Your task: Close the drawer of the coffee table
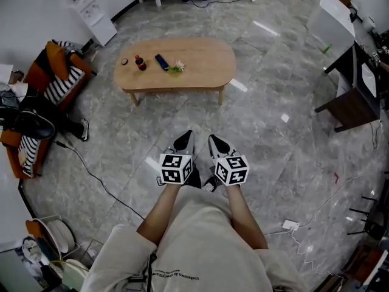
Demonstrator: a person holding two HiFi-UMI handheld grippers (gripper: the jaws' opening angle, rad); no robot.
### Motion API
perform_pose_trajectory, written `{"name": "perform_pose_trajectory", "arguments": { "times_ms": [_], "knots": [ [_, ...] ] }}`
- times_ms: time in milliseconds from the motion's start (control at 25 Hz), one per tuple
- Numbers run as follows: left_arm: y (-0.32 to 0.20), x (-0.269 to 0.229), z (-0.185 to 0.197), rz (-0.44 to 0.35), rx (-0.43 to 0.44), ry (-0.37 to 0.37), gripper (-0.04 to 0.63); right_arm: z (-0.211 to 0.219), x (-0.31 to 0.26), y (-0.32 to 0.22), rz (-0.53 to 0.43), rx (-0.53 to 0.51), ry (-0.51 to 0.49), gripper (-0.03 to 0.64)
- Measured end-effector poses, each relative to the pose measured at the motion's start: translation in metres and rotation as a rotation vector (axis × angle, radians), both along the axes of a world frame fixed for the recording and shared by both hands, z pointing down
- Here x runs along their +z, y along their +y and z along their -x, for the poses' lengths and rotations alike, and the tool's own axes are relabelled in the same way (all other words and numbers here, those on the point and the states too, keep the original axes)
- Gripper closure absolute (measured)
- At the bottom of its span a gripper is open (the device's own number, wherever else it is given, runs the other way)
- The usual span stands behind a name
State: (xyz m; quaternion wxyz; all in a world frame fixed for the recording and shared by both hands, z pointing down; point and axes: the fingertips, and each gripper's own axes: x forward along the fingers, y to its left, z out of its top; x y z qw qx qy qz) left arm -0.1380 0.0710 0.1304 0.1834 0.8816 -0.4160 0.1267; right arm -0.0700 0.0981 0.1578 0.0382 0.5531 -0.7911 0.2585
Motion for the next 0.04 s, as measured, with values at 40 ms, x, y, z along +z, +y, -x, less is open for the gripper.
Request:
{"name": "perform_pose_trajectory", "arguments": {
  "times_ms": [40],
  "knots": [
    [0.0013, 0.001, -0.0016, -0.002, 0.003, 0.0, 0.586, 0.0019, -0.0014, -0.0009, -0.008, -0.005, 0.001, 0.601]
  ]
}}
